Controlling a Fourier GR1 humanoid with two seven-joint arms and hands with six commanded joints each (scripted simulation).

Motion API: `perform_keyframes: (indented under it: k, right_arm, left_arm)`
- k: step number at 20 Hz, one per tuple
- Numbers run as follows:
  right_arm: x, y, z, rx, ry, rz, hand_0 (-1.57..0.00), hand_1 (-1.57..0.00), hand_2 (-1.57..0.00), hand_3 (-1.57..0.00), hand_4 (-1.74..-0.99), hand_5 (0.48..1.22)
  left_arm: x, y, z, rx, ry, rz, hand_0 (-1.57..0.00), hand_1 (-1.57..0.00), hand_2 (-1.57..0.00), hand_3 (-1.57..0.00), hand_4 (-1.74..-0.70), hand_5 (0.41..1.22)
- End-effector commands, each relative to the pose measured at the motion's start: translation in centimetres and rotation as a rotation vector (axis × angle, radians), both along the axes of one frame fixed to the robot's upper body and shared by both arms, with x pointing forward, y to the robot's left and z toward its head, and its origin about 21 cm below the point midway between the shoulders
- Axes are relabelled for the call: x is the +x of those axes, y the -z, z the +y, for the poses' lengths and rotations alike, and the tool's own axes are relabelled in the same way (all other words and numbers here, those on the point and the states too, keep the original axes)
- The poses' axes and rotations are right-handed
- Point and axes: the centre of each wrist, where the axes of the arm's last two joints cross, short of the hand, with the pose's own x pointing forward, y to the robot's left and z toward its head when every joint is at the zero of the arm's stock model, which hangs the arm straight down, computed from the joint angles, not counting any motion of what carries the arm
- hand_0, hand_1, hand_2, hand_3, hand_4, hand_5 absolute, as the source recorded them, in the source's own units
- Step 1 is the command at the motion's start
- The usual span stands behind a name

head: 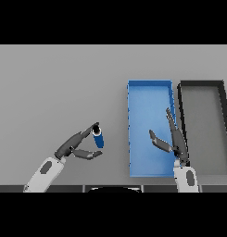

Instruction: Pick up the blue pipe and place it into the blue bin.

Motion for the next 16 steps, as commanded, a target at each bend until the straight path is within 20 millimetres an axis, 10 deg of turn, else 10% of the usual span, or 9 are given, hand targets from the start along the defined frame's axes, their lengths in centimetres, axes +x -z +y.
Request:
perform_keyframes:
  k: [1,12,14,16]
  right_arm:
    - [0.3,0.0,-0.1,0.000,0.006,0.006,0.00,0.00,0.00,0.00,-1.205,0.625]
    - [-0.4,0.5,-0.8,-0.010,0.005,-0.014,0.00,0.00,0.00,0.00,-1.210,0.653]
    - [-0.3,0.4,-0.7,-0.005,0.006,-0.015,0.00,0.00,0.00,0.00,-1.217,0.655]
    - [-0.3,0.4,-0.6,-0.007,0.008,-0.009,0.00,0.00,0.00,0.00,-1.220,0.656]
  left_arm:
    - [0.4,0.1,-0.4,-0.008,-0.001,0.001,0.00,0.00,0.00,0.00,-1.14,0.460]
    - [1.5,2.4,-4.5,-0.052,0.026,0.005,0.00,0.00,-0.05,-0.04,-1.14,0.502]
    - [1.7,2.4,-4.9,-0.117,0.007,0.022,-0.01,-0.16,-0.31,-0.28,-1.24,0.613]
    - [1.8,2.4,-5.5,-0.172,-0.014,0.033,-0.36,-0.55,-0.69,-0.74,-1.37,0.832]
